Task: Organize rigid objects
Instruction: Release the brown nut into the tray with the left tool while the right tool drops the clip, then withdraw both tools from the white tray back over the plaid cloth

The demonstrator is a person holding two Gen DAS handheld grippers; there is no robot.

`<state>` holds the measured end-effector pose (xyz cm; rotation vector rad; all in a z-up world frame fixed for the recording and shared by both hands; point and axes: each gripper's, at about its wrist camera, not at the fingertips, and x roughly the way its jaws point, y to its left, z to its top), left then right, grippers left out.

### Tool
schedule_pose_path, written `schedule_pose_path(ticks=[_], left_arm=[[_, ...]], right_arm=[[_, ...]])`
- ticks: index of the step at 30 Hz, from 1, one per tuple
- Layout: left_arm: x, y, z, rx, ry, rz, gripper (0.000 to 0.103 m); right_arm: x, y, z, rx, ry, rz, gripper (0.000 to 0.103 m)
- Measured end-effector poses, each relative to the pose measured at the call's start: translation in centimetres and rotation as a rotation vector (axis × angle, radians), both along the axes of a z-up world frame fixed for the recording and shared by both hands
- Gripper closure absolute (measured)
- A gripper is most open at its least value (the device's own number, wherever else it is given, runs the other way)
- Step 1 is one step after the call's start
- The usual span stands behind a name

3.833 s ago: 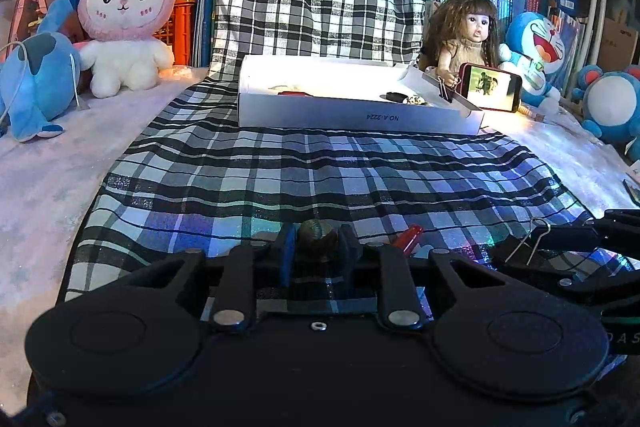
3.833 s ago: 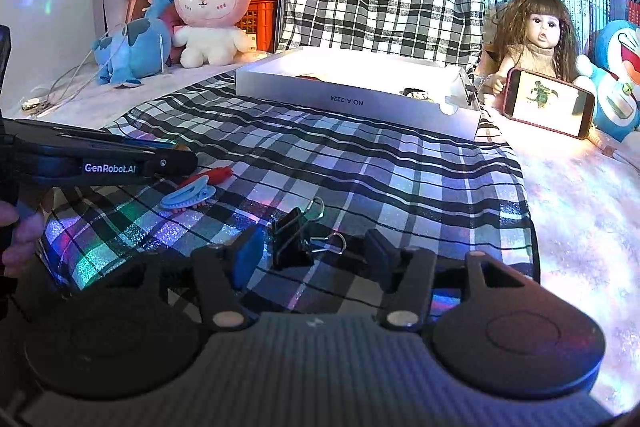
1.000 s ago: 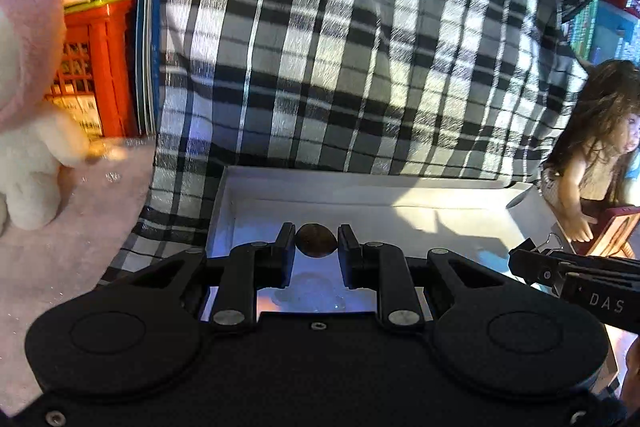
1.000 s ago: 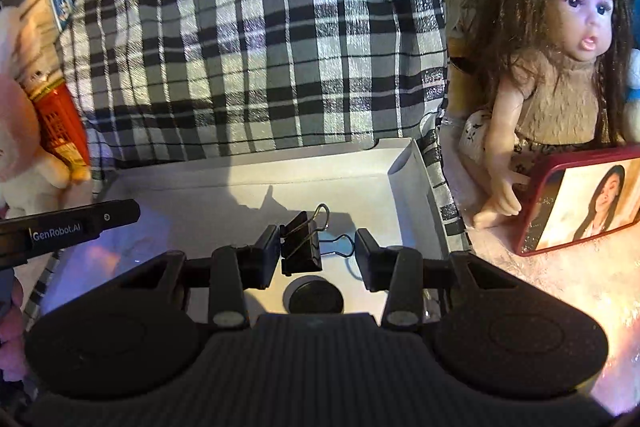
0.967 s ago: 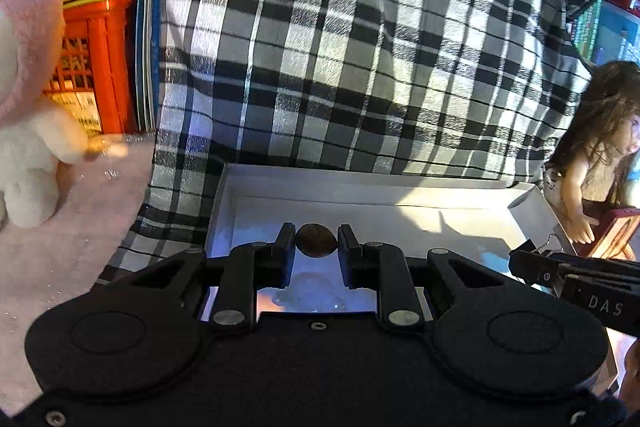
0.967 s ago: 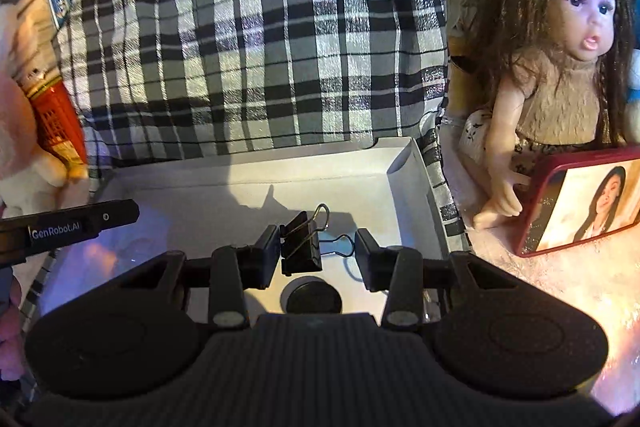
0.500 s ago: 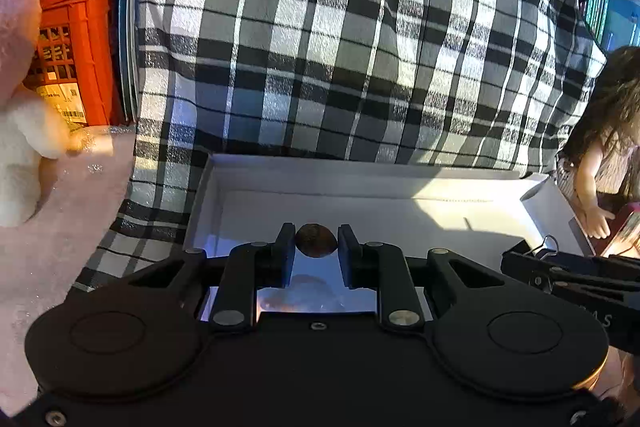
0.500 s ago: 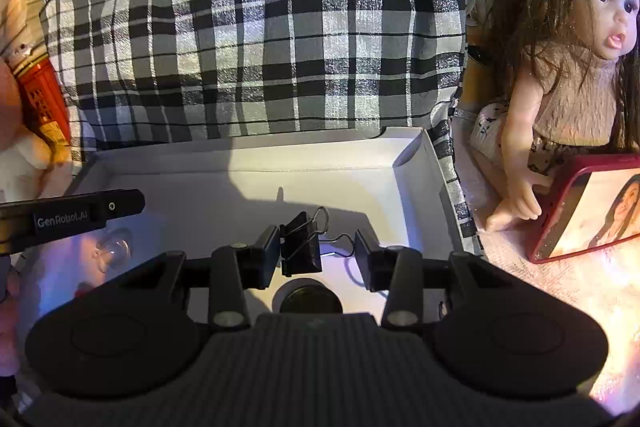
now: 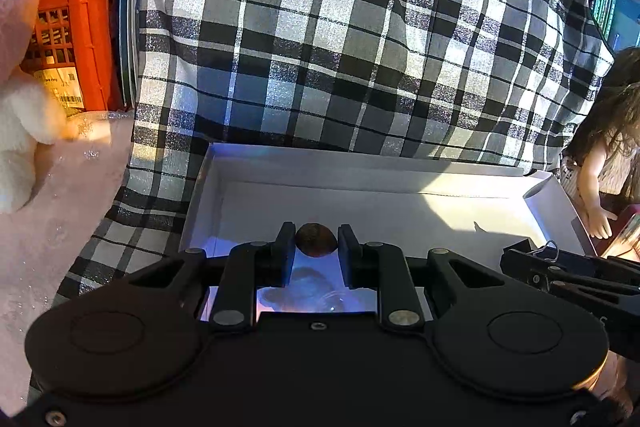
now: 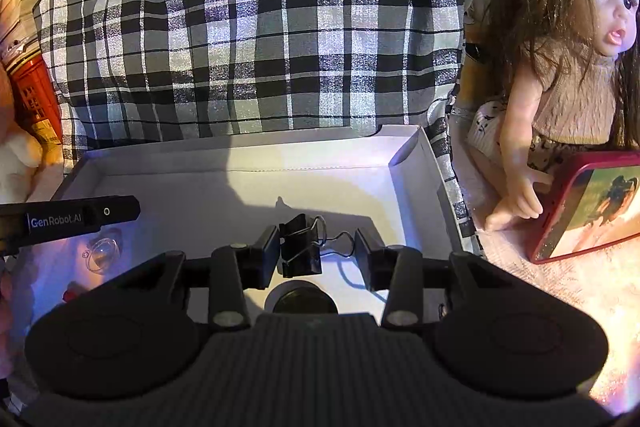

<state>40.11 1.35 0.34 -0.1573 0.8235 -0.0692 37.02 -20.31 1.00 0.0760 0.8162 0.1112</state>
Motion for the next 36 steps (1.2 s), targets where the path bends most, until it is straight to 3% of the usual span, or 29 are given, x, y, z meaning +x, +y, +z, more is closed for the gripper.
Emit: schedule_pose_path(ticks=[4,6,11,21,28,36], left_arm=[[-0.5,-0.1,0.2,0.025,-0.009,-0.002,0.072],[-1.0,0.0,0.6,0.023,-0.020,0.001,0.062],[-2.7,0.6,2.0,0.037,-0.054,0.006,0.054],[-9.5,1.3,5.8,0.082,-0.160,0.012,0.026],[-15.8,1.3,7.4,0.064,-0.204,-0.016,0.023],[-23.1,1.1,7.2,0.044,-0.251,-0.027,0.020]], right_arm=[[-0.2,0.0,0.2,-0.001,-0.008,-0.001,0.053],[-0.5,-0.1,0.5,0.008,-0.018,-0.006,0.042],[-1.8,-0.3,1.9,0.019,-0.057,-0.002,0.037],[-7.6,0.0,5.2,0.026,-0.144,0.051,0.026],[-13.7,0.6,6.6,-0.004,-0.218,0.128,0.019],[-20.4,1.2,6.6,-0.008,-0.288,0.207,0.015]])
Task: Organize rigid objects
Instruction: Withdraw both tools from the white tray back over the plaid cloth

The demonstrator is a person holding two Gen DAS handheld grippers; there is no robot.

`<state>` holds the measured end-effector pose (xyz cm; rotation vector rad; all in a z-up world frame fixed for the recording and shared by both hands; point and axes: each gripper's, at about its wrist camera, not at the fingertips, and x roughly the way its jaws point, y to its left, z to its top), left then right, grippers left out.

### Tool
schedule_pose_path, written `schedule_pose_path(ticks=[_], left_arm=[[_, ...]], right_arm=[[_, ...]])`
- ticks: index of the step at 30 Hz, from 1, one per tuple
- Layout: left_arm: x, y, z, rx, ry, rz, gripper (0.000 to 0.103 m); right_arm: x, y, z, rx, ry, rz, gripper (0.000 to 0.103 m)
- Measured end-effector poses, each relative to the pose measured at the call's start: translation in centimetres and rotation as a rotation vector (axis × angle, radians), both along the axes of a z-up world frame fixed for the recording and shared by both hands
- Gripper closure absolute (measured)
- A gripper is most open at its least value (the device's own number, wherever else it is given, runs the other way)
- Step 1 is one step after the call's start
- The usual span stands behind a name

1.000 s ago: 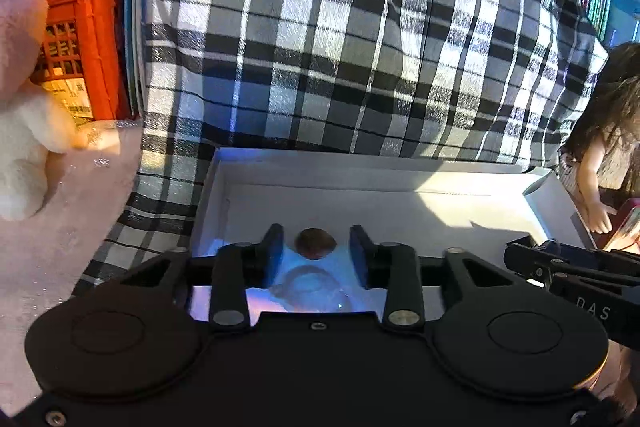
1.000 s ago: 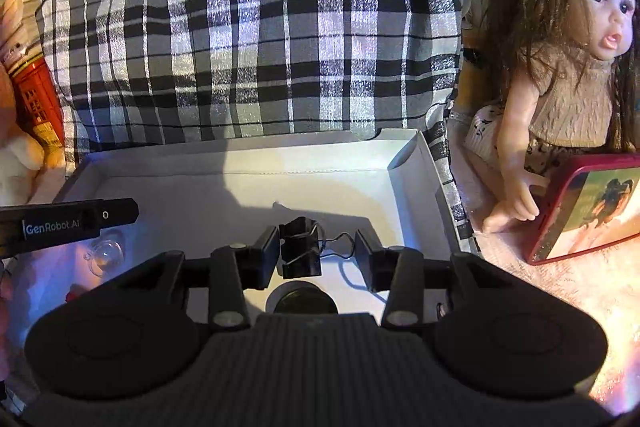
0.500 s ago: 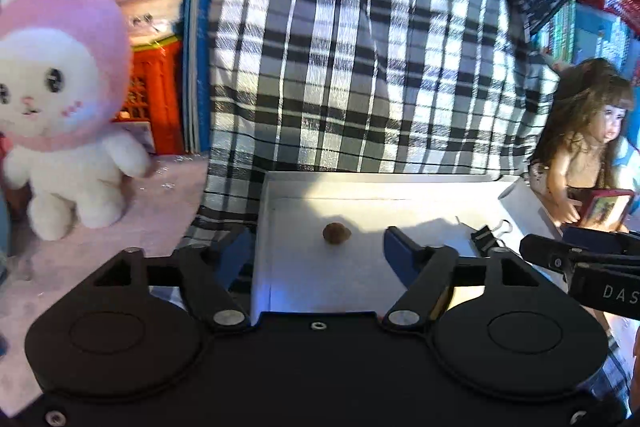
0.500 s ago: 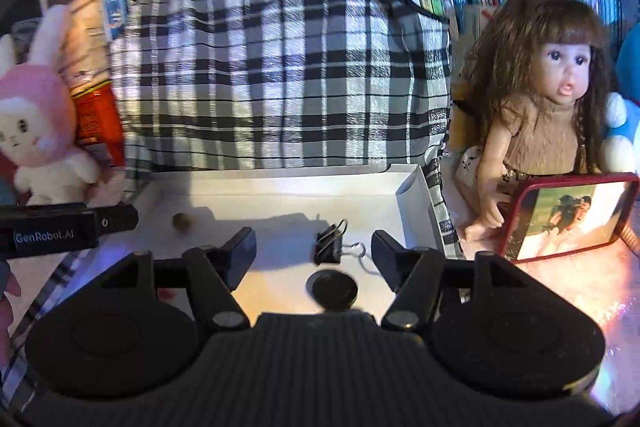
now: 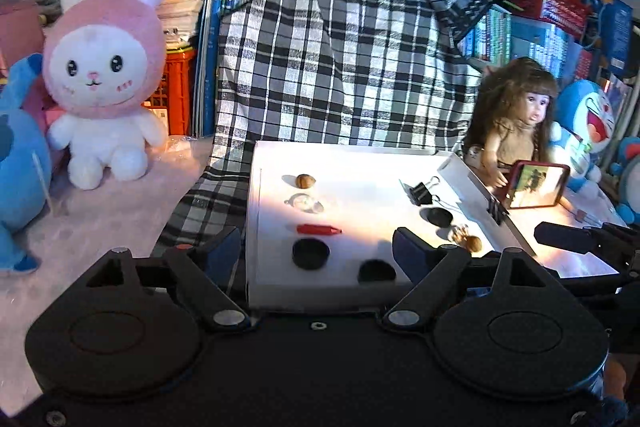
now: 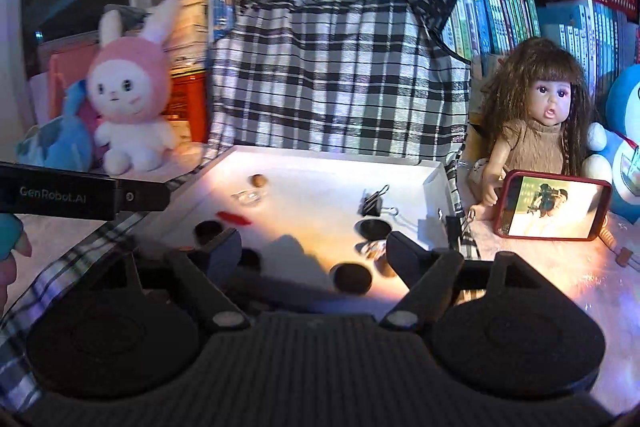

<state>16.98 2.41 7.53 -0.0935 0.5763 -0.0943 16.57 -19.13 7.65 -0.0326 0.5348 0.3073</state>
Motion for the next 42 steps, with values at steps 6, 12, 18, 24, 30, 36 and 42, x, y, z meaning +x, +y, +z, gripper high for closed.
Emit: schedule_pose_path(ticks=[6,12,18,24,30,36,42], left_arm=[[-5.0,-0.1,-0.8,0.008,-0.036,0.004,0.019],[-9.9,-0.2,-2.9,-0.006,-0.034,0.004,0.019],[-13.2,-0.3,-4.4,0.023,-0.029,-0.005,0.019],[-15.5,0.4,-5.3,0.030,-0.013,0.011,0.019],[-16.3,1.8,-5.6,0.019,-0.003,0.053,0.019],[-16.5,2.7,-5.5,0.012,-0.010,0.088,0.019],[-16.9,3.7,-5.5,-0.007,-0.004,0.103,0.020]], right_arm=[[-4.2,0.1,-0.3,0.005,-0.034,0.033,0.014],[-8.0,0.0,-1.0,0.014,-0.047,0.058,0.012],[-11.0,-0.2,-1.8,0.007,-0.054,0.082,0.012],[-13.6,0.2,-2.7,-0.013,-0.057,0.159,0.011],[-15.5,2.4,-4.1,-0.071,-0.030,0.329,0.013],[-15.9,5.5,-5.0,-0.134,-0.032,0.421,0.028],[-15.5,6.6,-5.6,-0.164,-0.020,0.458,0.058]])
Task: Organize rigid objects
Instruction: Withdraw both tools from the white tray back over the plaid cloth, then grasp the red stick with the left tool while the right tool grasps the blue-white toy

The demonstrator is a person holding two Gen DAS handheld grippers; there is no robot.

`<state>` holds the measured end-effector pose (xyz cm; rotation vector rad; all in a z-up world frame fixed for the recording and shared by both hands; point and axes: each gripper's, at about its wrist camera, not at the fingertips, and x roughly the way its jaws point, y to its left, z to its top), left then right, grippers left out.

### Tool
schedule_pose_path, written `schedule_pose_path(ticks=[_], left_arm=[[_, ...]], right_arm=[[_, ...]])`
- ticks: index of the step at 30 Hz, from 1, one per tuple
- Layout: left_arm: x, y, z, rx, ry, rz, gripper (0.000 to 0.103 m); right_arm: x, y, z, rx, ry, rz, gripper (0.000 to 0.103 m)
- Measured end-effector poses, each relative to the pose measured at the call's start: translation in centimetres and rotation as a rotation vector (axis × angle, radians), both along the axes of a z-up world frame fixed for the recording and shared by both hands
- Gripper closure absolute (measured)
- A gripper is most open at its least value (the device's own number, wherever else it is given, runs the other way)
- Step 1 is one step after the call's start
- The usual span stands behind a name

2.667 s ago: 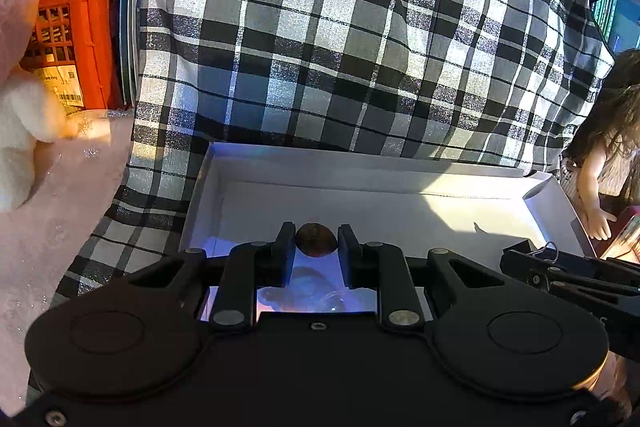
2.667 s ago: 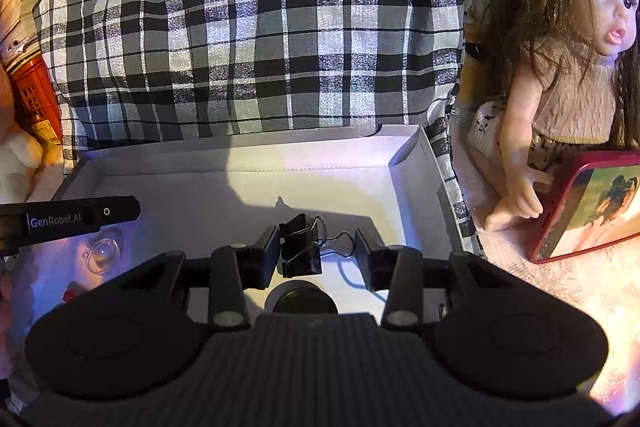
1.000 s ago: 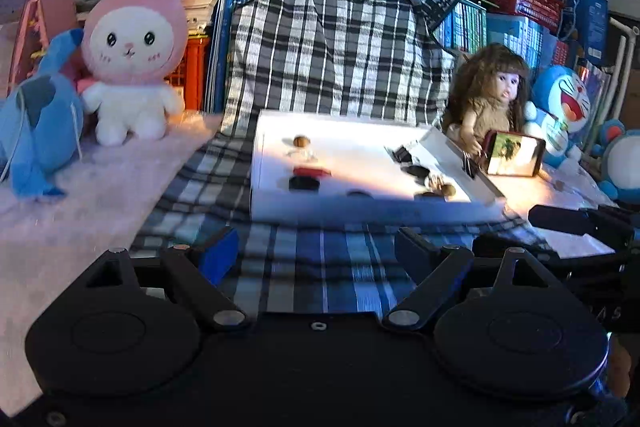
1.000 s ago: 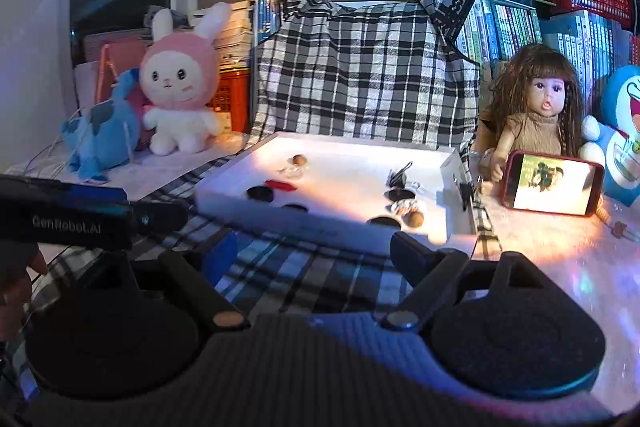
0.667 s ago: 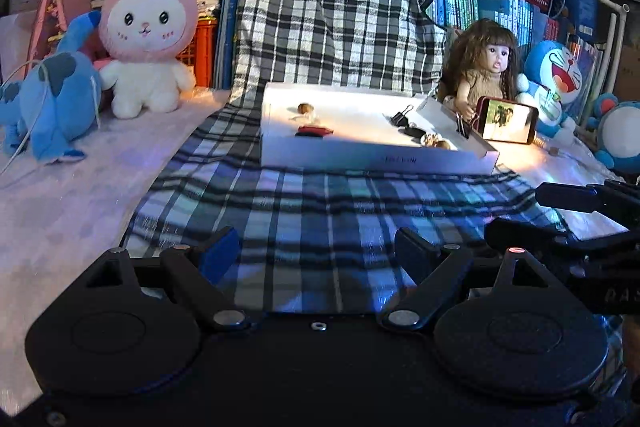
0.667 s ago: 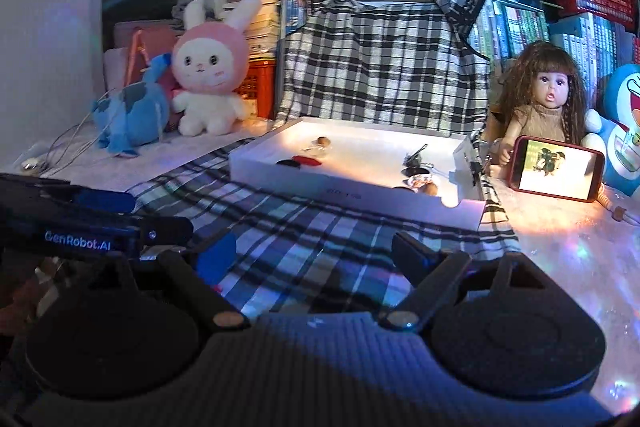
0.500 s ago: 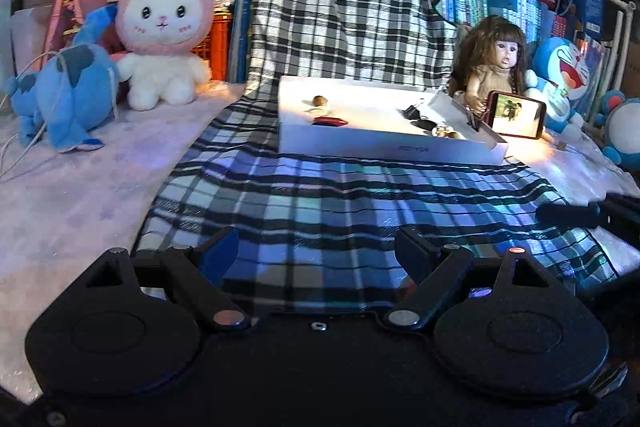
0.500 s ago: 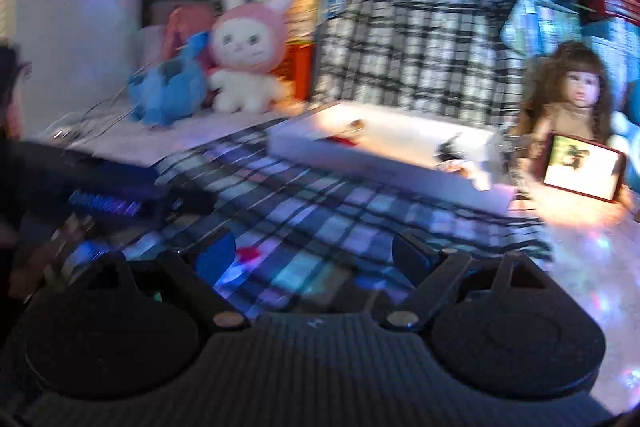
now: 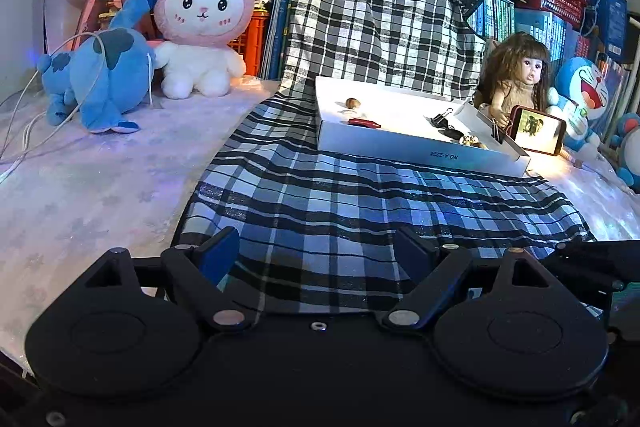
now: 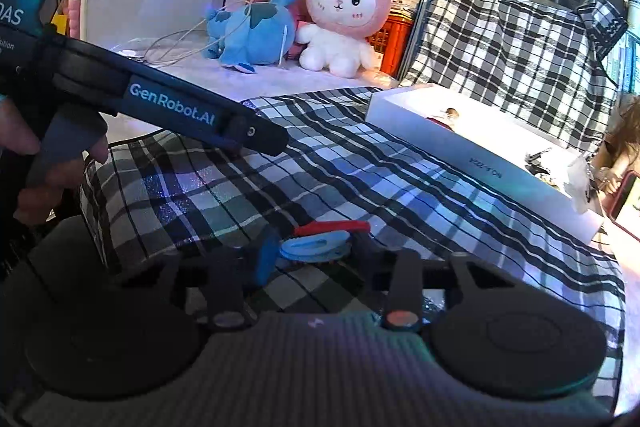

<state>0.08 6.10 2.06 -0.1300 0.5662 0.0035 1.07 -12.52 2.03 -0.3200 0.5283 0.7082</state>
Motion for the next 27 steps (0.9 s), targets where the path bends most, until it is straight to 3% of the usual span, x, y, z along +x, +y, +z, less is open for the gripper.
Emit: schedule_pose_path(ticks=[7,16,22,27], left_arm=[[-0.7,-0.7,0.1,0.001,-0.010,-0.041,0.020],[-1.0,-4.2,-1.1,0.055,0.026,-0.198,0.020],[-0.8,-5.5,-2.3,0.201,0.047,-0.131,0.022],[-0.2,-5.0,-2.6,0.193,0.047,-0.119,0.022]], right_arm=[[0.2,-1.5,0.1,0.021,-0.002,-0.098,0.058],[1.7,-7.0,0.2,0.073,0.028,-0.364,0.058],[2.4,-8.5,-0.2,0.097,0.042,-0.450,0.058],[2.7,-8.3,-0.5,0.086,0.031,-0.467,0.056]])
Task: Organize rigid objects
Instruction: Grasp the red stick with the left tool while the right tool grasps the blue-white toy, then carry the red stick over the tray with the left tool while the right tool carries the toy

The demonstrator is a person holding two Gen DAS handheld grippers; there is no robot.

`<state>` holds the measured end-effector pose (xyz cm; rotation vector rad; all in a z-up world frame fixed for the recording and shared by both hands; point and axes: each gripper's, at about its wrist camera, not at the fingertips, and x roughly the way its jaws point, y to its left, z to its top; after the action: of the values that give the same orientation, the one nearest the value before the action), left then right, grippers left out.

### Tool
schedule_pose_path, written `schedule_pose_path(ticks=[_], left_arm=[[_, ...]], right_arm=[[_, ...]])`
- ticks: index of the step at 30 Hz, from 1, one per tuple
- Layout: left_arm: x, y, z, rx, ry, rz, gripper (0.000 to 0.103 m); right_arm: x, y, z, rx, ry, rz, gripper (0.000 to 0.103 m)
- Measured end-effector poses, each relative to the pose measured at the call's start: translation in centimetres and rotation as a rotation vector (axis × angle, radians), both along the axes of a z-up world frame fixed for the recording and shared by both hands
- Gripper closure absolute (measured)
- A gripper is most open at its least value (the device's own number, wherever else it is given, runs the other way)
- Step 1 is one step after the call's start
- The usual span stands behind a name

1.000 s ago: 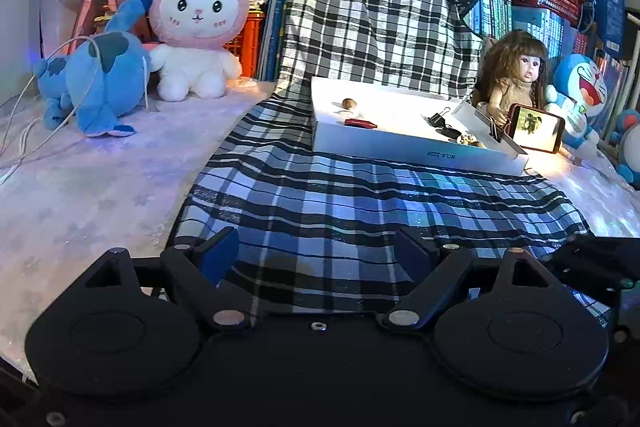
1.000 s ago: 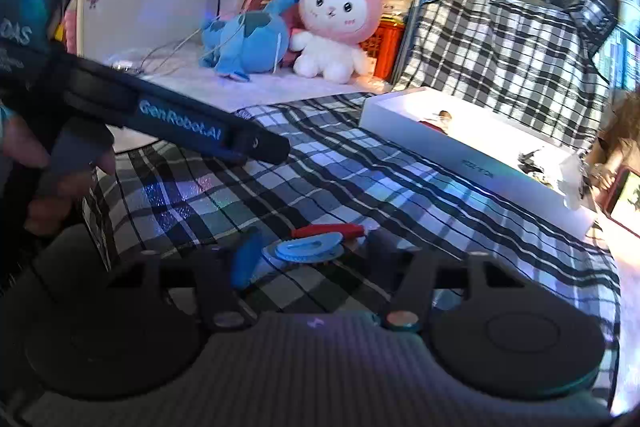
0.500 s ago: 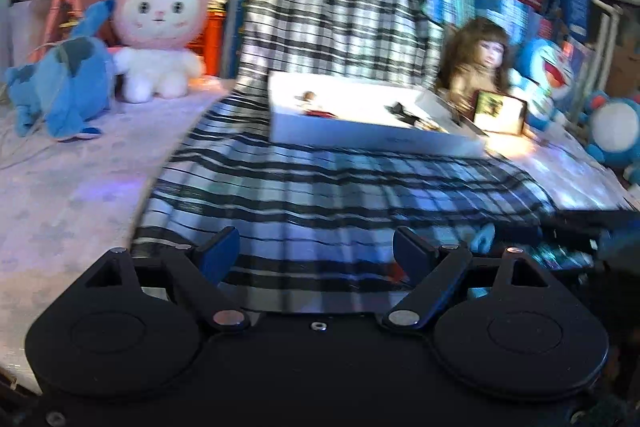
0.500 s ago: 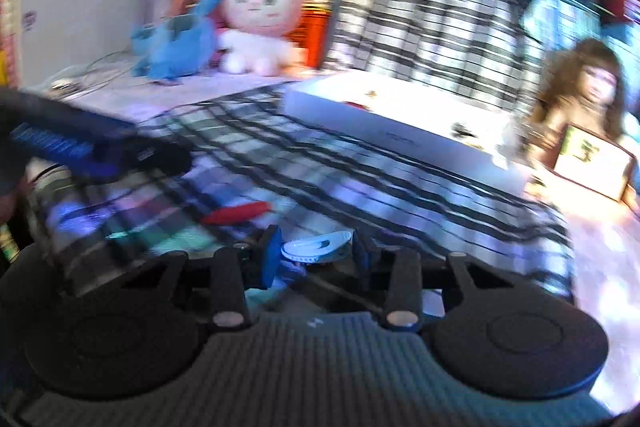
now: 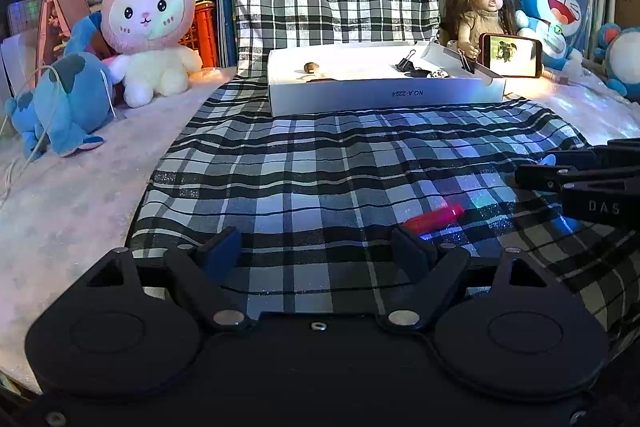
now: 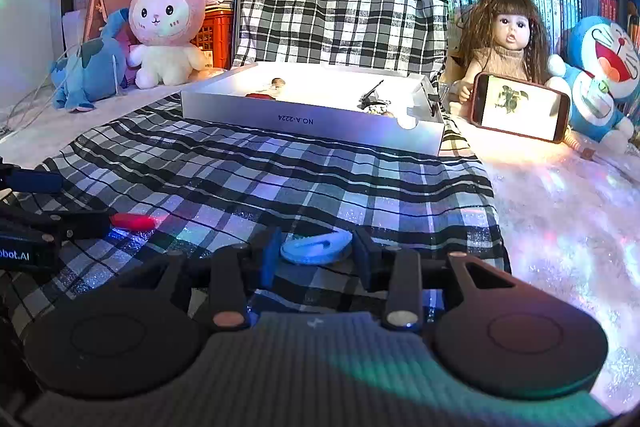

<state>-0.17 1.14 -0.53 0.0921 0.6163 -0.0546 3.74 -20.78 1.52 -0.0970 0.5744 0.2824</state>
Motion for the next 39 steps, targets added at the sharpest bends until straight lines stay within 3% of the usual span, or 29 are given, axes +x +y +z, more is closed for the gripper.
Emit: schedule_pose_path(ticks=[7,16,23,28,32,39], left_arm=[[0.5,-0.2,0.2,0.001,-0.009,-0.006,0.022],[-1.1,-1.4,0.5,-0.052,-0.048,-0.131,0.021],[-1.1,-3.4,-0.1,-0.014,-0.059,-0.201,0.022],[-0.5,-2.8,-0.4,-0.092,-0.040,-0.208,0.035],[-0.2,-2.6,-0.4,-0.110,-0.038,-0.211,0.060],[0.0,-2.4,0.0,-0.147,-0.021,-0.182,0.061]], right_arm=[[-0.2,0.4,-0.1,-0.019,-0.013,0.001,0.056],[-0.2,0.3,-0.1,-0.014,-0.012,-0.001,0.056],[-0.2,0.3,-0.1,-0.015,-0.012,0.000,0.056],[-0.2,0.3,-0.1,-0.013,-0.012,0.000,0.056],[-0.2,0.3,-0.2,-0.012,-0.011,-0.002,0.056],[-0.2,0.3,-0.2,-0.006,-0.008,-0.007,0.056]])
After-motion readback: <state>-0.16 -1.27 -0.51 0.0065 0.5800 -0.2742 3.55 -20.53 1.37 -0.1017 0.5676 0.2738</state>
